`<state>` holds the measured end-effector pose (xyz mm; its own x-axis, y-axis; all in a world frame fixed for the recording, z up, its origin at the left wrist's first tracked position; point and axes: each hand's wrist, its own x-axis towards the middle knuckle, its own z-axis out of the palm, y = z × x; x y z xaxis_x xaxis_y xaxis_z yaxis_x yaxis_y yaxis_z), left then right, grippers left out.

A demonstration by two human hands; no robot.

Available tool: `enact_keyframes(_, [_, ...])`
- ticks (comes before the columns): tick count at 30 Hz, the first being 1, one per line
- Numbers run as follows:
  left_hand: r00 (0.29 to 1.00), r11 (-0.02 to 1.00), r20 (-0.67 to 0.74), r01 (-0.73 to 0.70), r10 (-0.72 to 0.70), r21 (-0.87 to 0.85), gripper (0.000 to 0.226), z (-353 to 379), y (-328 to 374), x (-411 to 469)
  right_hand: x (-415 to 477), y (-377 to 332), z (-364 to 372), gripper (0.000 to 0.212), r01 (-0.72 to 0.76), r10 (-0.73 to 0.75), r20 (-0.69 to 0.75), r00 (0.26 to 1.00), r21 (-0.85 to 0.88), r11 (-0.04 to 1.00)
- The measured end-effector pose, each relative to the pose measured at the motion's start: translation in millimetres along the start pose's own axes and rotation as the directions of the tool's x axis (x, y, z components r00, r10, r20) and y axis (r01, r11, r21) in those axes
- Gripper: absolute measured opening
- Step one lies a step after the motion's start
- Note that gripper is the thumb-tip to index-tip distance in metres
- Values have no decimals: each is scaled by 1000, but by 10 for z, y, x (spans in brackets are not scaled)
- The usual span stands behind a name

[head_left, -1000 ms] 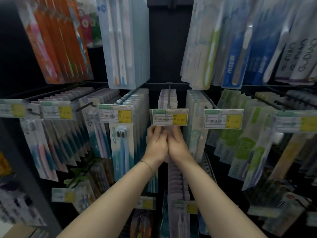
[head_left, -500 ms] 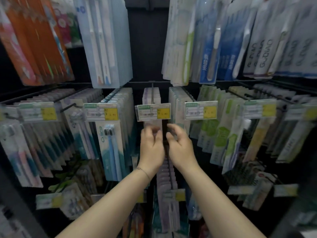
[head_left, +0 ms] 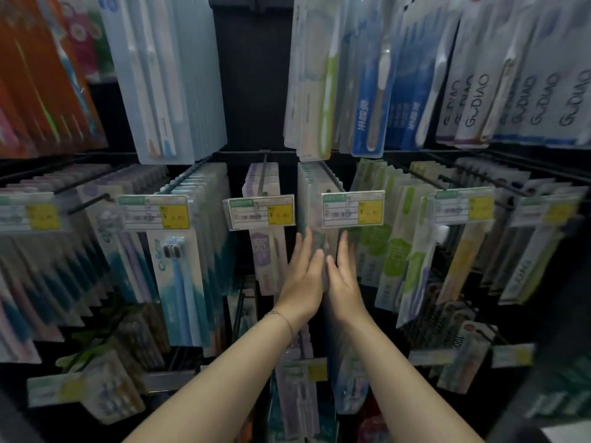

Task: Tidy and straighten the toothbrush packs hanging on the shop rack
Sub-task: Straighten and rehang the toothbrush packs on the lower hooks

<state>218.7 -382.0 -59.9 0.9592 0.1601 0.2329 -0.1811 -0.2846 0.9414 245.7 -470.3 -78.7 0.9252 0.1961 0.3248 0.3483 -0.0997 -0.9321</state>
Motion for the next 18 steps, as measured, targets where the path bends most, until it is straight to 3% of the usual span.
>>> enact_keyframes(6, [997, 998, -74, -32, 28, -55, 65, 104, -123, 198, 144, 87, 4, 52, -46, 34, 105, 994, 106, 993])
enact_keyframes(15, [990, 998, -128, 63, -65, -20, 50, 120, -110, 472, 415, 41, -4, 54, -136, 132, 109, 985, 27, 990])
enact_keyframes(18, [987, 998, -148, 63, -63, -2, 65, 118, -123, 479, 415, 10, -6, 55, -140, 133, 117, 984, 56, 989])
